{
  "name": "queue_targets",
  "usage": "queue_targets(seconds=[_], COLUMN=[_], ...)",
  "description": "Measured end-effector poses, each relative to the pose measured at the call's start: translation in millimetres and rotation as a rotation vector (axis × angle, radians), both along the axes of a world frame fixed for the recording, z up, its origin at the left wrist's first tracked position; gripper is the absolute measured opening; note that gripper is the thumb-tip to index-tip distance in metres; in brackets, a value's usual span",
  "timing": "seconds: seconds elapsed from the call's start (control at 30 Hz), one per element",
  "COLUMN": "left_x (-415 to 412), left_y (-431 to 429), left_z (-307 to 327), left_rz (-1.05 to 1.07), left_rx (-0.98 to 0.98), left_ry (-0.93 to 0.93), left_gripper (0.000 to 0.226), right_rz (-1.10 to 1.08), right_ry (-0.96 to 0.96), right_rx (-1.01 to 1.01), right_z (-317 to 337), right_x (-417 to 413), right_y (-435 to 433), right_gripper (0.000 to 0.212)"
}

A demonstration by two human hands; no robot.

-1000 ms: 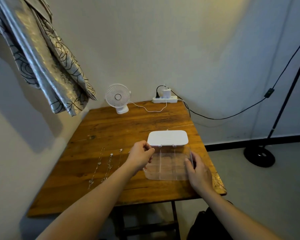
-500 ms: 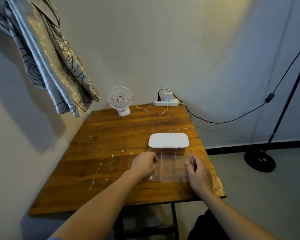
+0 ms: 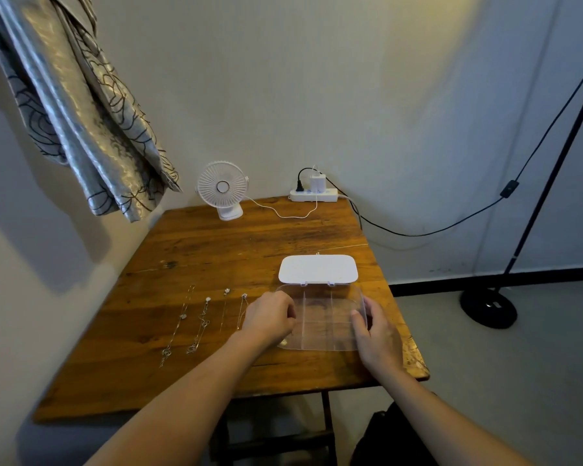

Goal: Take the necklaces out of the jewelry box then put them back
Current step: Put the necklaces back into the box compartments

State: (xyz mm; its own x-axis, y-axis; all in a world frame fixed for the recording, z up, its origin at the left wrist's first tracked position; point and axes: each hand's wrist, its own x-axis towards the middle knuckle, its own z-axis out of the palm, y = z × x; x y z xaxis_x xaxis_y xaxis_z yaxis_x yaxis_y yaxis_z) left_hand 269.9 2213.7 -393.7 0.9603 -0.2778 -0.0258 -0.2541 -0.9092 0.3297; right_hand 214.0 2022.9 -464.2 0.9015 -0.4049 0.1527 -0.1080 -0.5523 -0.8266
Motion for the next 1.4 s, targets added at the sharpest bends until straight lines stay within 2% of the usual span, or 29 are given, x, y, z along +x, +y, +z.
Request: queue_targets(seconds=[0.1,0.23,0.4,0.5,0.63,0.73,0.9,1.0,1.1,1.23,1.4], left_x=[-7.9,-24.4,-46.3,-58.8,-76.4,-84.3,-86.4,-85.3,-85.7,-86.9,-87.8], left_y=[17.4,57.2,138.5,184.2,224.7,237.8,239.4,241.8,242.3,242.7,243.2], left_z=[6.4,10.7,-15.8,-38.8,-69.6,-90.2,-103.9,-105.7,-107.4,-107.0,-105.3], left_rz=[-0.022,0.117,0.362,0.493,0.602,0.594,0.59,0.58,0.572,0.564,0.577], left_rx=[-0.045,-0.182,-0.206,-0.176,-0.05,-0.001,-0.03,-0.021,-0.032,-0.041,-0.012], left_ry=[-0.012,-0.153,-0.212,-0.237,-0.233,-0.209,-0.229,-0.221,-0.204,-0.189,-0.184], left_gripper=[0.007,0.01,0.01,0.015,0.028,0.043,0.056,0.058,0.055,0.062,0.053], right_rz=[0.013,0.027,0.023,0.204,0.602,0.786,0.884,0.884,0.912,0.919,0.912], right_ry=[0.002,0.04,-0.034,-0.109,0.001,0.072,0.186,0.239,0.284,0.341,0.318], right_rx=[-0.013,0.007,-0.349,-0.401,-0.38,-0.511,-0.65,-0.722,-0.877,-0.906,-1.023], right_z=[0.9,12.4,50.1,72.9,81.5,74.7,56.3,49.5,46.3,42.0,40.8], right_x=[-0.2,2.9,16.7,28.4,42.5,55.9,91.0,114.7,133.7,147.8,137.7], right_y=[0.4,0.4,22.6,67.6,137.8,186.0,245.6,274.5,292.8,301.3,304.2], right_gripper=[0.041,0.041,0.048,0.037,0.031,0.029,0.028,0.039,0.052,0.034,0.025])
